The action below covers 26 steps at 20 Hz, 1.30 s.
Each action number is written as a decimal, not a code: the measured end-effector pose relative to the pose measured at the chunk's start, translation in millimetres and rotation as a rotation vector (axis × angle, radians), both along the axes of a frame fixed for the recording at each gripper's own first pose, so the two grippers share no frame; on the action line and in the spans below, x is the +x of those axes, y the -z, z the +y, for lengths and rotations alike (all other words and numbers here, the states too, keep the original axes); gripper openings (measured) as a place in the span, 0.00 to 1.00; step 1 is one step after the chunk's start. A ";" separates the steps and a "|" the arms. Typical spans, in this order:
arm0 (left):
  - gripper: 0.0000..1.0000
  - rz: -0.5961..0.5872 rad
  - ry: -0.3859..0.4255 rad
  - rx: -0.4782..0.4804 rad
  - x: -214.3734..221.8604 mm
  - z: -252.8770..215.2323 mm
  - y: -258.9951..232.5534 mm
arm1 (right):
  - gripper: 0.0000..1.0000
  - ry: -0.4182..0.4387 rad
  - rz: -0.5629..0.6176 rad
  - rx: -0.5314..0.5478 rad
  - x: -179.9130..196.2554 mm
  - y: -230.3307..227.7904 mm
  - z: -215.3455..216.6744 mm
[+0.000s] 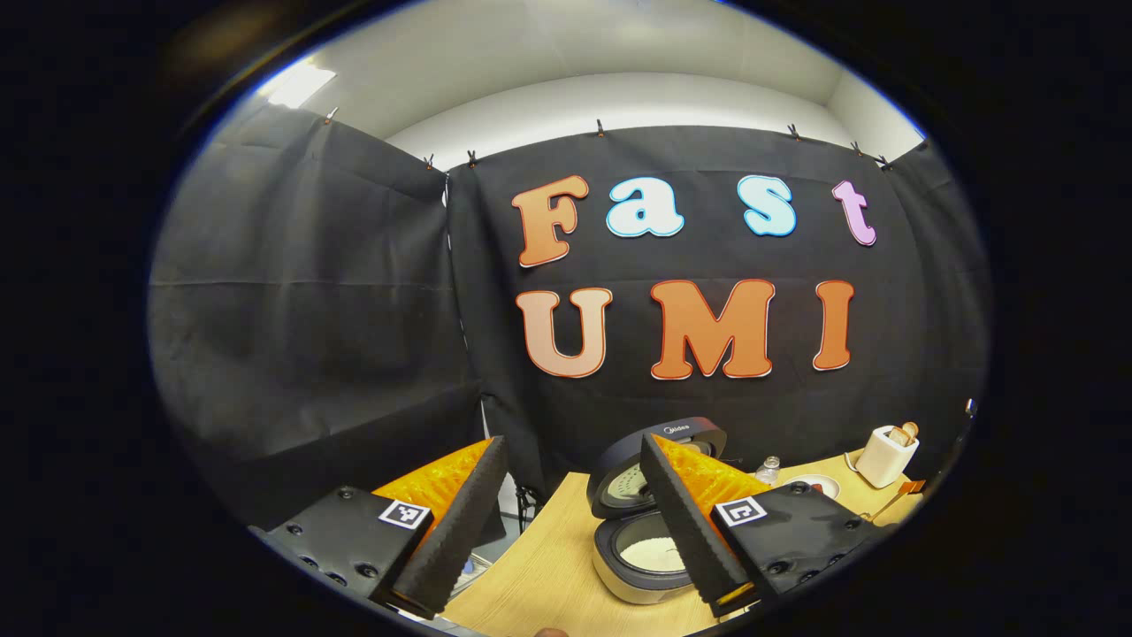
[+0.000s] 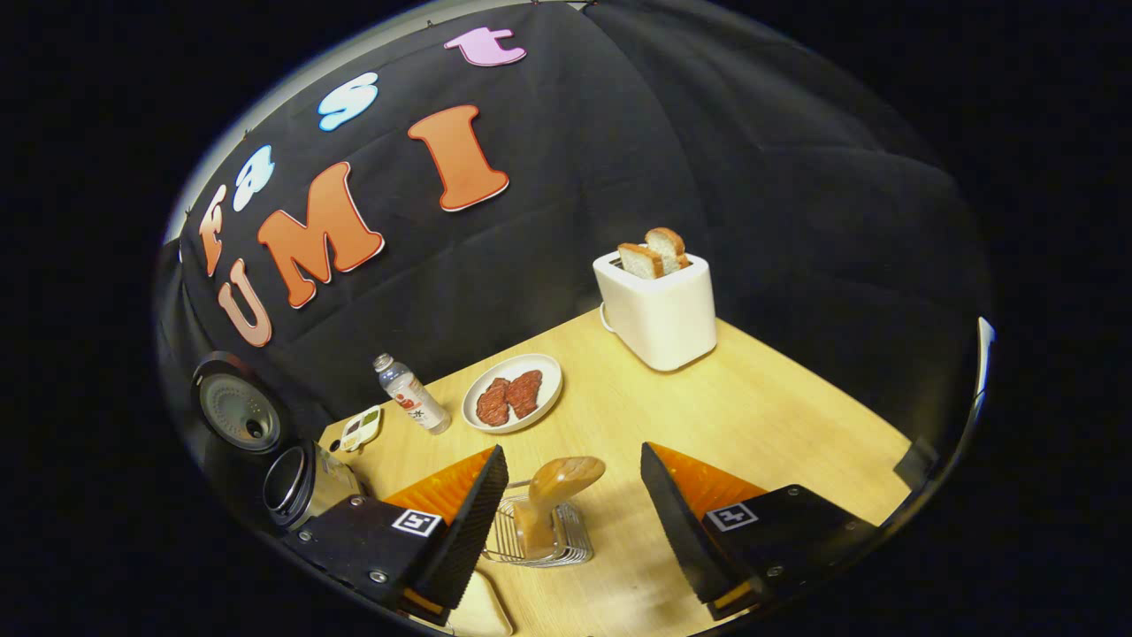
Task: Close the left gripper, press the button to open the rice cooker; take a wooden spoon from the chopstick holder with the right hand, scoop a spoonful of rice and pour it into the rice cooker, then put the wooden spoon back into the chopstick holder.
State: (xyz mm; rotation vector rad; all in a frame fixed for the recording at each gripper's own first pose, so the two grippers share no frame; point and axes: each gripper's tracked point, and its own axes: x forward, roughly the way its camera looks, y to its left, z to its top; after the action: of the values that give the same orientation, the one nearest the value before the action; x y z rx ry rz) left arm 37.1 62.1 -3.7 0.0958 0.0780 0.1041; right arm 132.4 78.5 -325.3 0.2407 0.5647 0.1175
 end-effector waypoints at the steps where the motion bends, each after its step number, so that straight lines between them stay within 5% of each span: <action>1: 1.00 -0.004 0.003 -0.003 1.4 -1.4 -0.6 | 0.95 0.009 -0.021 -0.016 1.6 -15.3 -6.1; 8: 1.00 0.014 0.095 -0.072 23.8 -23.3 3.3 | 0.95 0.017 -0.181 -0.091 3.4 -143.2 -17.5; 14: 1.00 0.002 0.112 -0.048 92.3 -35.6 -10.0 | 0.95 -0.005 -0.304 -0.151 -22.8 -243.0 -15.0; 26: 1.00 0.156 0.101 -0.063 292.9 -63.6 63.9 | 0.95 -0.009 -0.379 -0.184 -73.9 -315.5 -35.4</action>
State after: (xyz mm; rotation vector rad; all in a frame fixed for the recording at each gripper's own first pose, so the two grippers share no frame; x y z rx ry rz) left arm 330.0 -1.5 -67.5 0.0444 0.2318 -0.0071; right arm 58.5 43.1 -9.8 0.0338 0.1969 0.1155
